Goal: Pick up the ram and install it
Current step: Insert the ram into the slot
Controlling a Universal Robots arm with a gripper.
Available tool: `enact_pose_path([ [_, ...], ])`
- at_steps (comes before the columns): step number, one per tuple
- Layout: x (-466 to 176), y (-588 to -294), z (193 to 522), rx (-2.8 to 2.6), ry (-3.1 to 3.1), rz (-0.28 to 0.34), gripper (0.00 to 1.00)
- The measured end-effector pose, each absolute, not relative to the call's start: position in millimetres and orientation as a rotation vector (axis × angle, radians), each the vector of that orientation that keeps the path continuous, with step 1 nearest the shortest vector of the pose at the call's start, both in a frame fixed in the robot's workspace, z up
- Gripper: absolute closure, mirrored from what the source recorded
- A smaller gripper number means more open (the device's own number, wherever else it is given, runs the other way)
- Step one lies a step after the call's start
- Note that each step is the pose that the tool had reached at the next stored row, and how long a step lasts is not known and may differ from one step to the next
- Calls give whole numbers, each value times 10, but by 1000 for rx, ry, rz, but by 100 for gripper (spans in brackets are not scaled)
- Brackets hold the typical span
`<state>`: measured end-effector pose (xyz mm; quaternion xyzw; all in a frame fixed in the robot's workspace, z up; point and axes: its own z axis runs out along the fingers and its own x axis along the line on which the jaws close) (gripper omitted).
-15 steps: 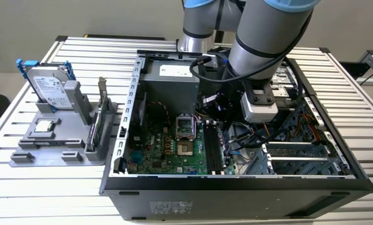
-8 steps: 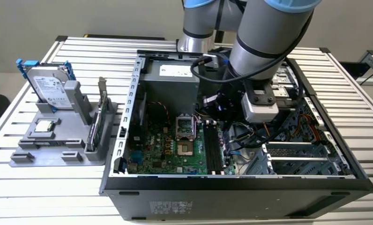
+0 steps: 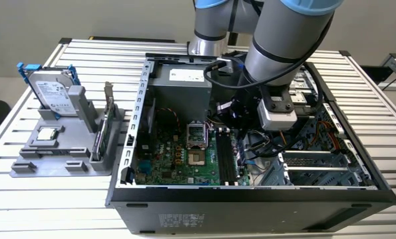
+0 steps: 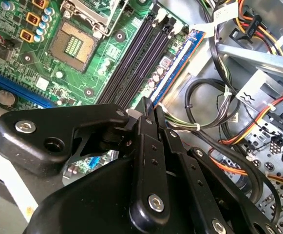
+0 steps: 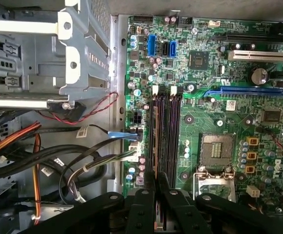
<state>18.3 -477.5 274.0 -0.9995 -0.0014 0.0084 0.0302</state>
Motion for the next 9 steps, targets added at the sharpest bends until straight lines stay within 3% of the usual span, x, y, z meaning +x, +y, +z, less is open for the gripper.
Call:
enact_pose_path([
  [9, 187, -4775, 2669, -3081, -4, 26, 100],
])
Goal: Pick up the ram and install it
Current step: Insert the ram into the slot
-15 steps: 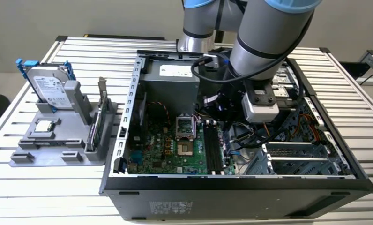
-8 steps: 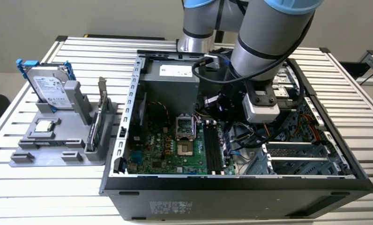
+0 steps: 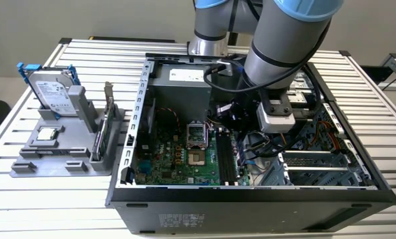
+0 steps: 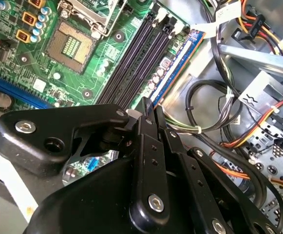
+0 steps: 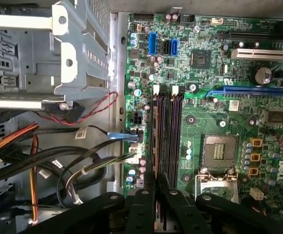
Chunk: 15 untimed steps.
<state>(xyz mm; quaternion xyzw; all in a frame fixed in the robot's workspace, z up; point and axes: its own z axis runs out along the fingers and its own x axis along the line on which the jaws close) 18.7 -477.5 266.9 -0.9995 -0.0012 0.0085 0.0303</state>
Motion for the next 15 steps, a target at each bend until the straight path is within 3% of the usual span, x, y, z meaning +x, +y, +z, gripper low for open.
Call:
enact_pose_path([
  [15, 187, -4766, 2512, -3081, -4, 26, 100],
])
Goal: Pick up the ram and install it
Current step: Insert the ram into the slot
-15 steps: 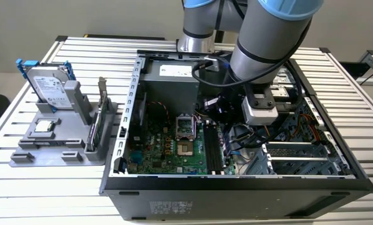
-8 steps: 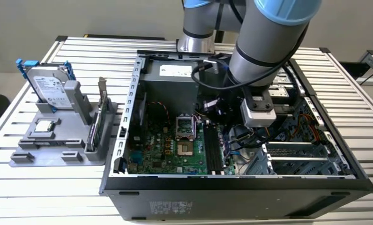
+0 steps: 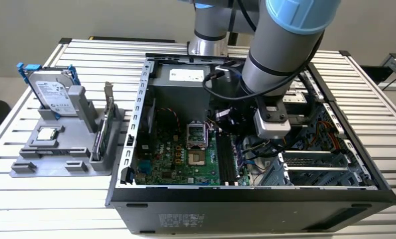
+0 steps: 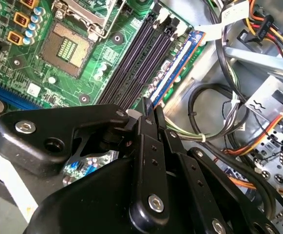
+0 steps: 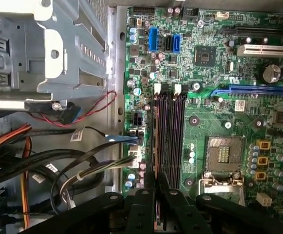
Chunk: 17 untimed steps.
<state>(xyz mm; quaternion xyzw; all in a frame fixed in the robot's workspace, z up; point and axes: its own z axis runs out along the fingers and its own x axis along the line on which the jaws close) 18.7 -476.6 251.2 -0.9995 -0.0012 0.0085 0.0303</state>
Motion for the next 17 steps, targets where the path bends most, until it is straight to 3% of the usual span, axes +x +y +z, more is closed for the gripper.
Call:
enact_pose_path([
  [17, 187, -4780, 2366, -3089, 11, 26, 100],
])
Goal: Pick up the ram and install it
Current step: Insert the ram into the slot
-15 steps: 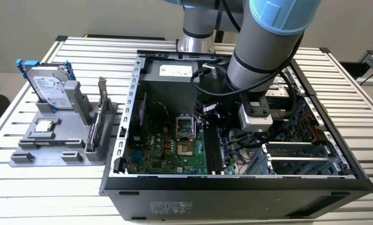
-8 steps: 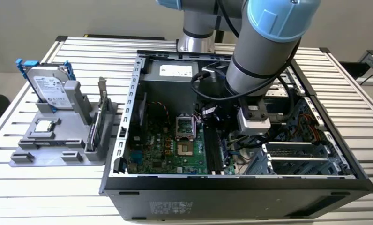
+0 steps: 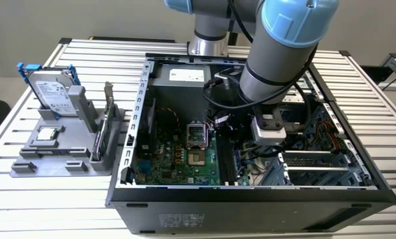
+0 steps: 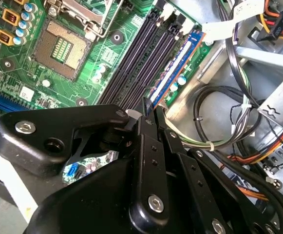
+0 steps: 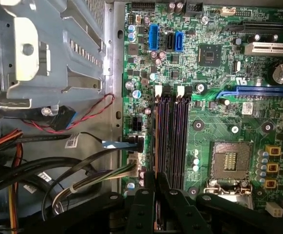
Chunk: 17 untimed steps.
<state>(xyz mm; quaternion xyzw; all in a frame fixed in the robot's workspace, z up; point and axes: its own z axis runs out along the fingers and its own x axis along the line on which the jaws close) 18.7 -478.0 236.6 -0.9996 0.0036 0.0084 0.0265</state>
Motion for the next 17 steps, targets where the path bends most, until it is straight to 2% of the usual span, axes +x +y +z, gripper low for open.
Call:
enact_pose_path([
  [17, 187, -4784, 2232, -3094, 26, 25, 100],
])
